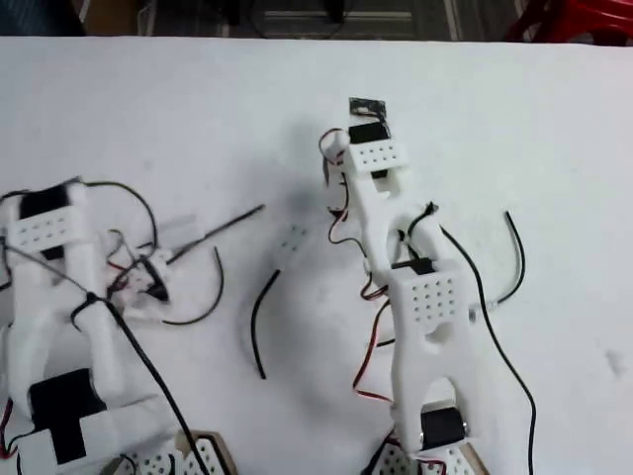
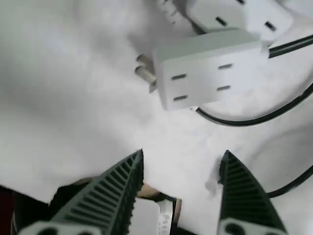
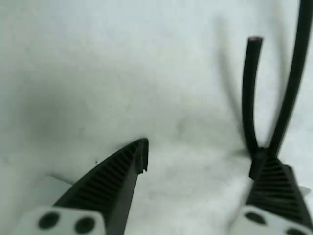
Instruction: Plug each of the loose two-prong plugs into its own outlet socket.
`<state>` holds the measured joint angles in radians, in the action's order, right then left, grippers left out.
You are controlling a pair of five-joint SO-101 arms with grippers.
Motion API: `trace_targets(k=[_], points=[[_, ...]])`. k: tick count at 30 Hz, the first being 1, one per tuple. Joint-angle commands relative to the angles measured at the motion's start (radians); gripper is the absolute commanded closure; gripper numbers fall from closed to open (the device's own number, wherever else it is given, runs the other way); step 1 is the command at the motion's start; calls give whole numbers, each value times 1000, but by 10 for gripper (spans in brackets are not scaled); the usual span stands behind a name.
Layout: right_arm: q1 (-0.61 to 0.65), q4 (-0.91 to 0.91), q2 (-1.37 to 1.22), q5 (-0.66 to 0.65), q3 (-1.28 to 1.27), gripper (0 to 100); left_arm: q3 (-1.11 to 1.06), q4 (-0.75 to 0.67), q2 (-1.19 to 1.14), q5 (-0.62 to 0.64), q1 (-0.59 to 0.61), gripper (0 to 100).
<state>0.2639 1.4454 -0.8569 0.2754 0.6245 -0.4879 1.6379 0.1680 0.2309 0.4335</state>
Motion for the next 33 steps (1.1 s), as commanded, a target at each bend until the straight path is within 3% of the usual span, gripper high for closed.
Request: trace_targets(k=[1,11,20,30,33], points=[[16,-25,-2,-11,6,672,-60,-124,-4,9,-73,748],[16,-25,-2,-11,6,672,-92,-170,-7,11,65,748],[16,-24,-2,-11,5,672,-137,-233,-21,94,71,745],[13,-22,-4,-11,2,673,51,-267,-430,97,73,748],[15,-22,-4,-11,2,673,157,-189,-559,97,73,751]])
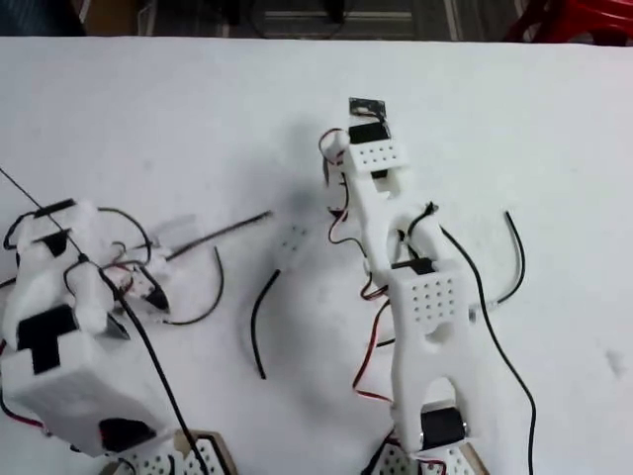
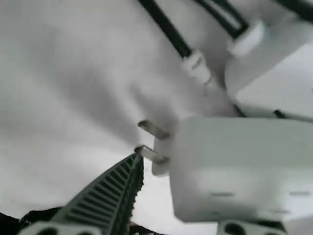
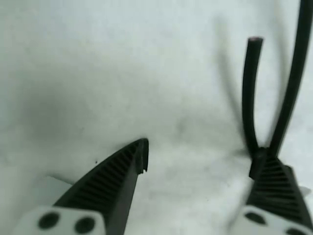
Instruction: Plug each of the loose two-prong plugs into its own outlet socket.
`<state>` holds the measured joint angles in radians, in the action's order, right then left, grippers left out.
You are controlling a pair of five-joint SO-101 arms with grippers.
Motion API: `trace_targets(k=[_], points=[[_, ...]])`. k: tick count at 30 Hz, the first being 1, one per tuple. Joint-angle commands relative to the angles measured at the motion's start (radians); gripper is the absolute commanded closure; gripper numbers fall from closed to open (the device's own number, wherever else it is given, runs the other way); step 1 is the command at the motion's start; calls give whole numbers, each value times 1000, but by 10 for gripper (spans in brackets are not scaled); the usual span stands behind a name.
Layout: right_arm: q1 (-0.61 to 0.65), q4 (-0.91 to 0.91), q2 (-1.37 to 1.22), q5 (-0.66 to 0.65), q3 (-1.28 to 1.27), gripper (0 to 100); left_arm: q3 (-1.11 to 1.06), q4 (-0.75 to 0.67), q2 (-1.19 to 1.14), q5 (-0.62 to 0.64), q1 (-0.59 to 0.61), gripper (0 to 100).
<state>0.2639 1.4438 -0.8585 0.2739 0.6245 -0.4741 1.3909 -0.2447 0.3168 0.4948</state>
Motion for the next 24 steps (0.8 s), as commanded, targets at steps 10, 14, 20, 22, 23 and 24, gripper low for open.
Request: trace_targets(k=[10,14,20,22,23,24], points=[[16,-25,-2,-11,3,673,451,290,-475,0,8,972],[16,-25,-2,-11,3,673,549,339,-506,-95,10,974],[16,-25,-2,-11,5,673,721,391,-374,-310,18,974],[16,-27,-2,-11,5,673,752,390,-280,-342,16,974],[16,-27,-2,-11,5,673,761,390,-228,-359,13,974],[16,-27,-2,-11,5,673,766,390,-171,-374,10,974]])
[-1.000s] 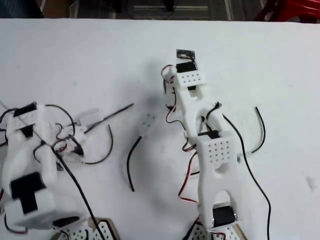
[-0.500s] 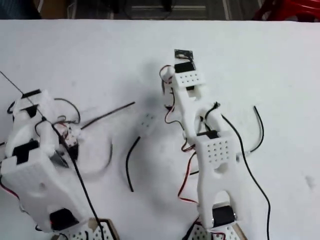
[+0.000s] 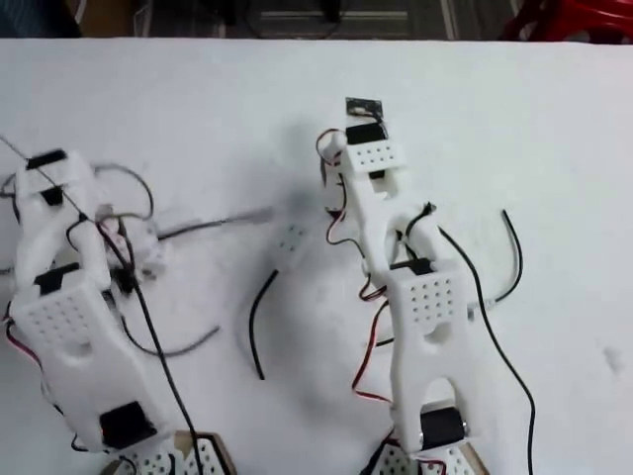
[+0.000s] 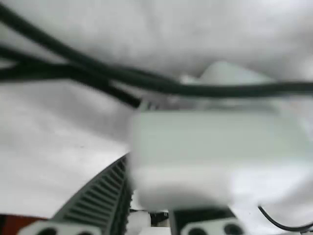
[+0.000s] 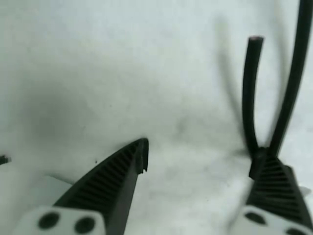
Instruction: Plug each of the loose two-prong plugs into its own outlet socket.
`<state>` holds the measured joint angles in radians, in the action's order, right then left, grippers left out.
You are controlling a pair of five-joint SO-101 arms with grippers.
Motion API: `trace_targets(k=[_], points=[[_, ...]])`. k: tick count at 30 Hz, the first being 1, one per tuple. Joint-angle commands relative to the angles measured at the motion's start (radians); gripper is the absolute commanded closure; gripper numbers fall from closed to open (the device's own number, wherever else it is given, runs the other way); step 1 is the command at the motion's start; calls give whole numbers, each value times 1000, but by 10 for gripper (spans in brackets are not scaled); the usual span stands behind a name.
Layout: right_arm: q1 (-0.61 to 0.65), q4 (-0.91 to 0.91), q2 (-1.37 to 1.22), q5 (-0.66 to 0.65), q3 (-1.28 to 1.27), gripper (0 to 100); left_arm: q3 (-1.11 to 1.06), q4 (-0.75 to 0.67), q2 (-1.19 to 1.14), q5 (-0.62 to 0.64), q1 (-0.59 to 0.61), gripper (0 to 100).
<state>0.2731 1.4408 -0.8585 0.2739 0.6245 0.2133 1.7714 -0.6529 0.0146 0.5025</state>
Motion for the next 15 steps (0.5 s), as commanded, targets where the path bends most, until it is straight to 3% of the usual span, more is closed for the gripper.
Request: trace_targets(k=[1,12,15], points=[[7,-24,-2,-11,5,673,80,8,295,-87,-7,973],[7,-24,-2,-11,6,673,75,6,719,-143,-97,973],[7,-24,-2,-11,6,673,75,6,820,-215,-142,973]])
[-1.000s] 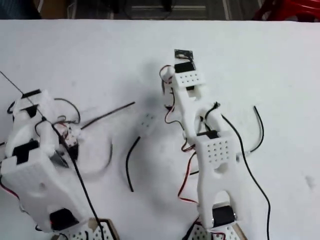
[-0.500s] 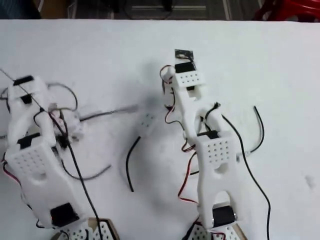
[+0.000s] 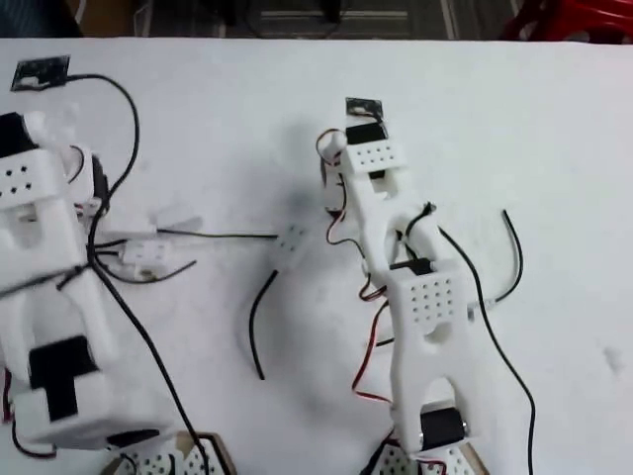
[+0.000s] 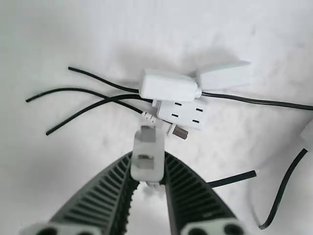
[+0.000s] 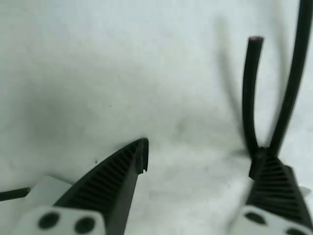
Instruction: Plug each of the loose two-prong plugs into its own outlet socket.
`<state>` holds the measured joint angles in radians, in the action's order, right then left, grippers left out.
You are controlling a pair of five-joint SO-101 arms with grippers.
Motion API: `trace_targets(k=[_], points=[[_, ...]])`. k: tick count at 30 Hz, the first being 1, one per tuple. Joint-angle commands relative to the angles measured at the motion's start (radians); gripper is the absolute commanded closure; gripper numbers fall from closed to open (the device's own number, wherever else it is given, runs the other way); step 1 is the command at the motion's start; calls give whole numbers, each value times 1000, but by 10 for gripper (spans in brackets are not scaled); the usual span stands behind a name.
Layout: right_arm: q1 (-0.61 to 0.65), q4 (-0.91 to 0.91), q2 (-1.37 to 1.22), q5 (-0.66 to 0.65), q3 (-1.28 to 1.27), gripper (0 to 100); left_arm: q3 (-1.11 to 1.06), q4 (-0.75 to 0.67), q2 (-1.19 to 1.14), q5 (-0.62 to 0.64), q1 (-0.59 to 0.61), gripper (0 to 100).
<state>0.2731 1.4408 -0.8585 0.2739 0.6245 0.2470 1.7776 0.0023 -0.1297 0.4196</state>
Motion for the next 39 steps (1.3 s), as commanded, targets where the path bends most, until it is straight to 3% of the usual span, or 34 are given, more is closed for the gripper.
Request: trace_targets(k=[1,6,14,25,31,34,39], points=[[7,-24,-2,-11,6,673,40,0,205,-87,-76,973],[7,-24,-2,-11,6,673,-149,-121,432,-55,-111,973],[7,-24,-2,-11,5,673,-758,-598,837,-51,-133,973],[7,-24,-2,-11,3,673,-1412,-1148,1434,-48,-341,973],[7,-35,-2,-11,0,673,-1573,-1238,1728,-43,-415,973],[8,-38,-2,-8,-2,673,-1603,-1269,1837,51,-429,973],[15,-31,8,-3,5,673,-1610,-1343,1817,206,-433,976]])
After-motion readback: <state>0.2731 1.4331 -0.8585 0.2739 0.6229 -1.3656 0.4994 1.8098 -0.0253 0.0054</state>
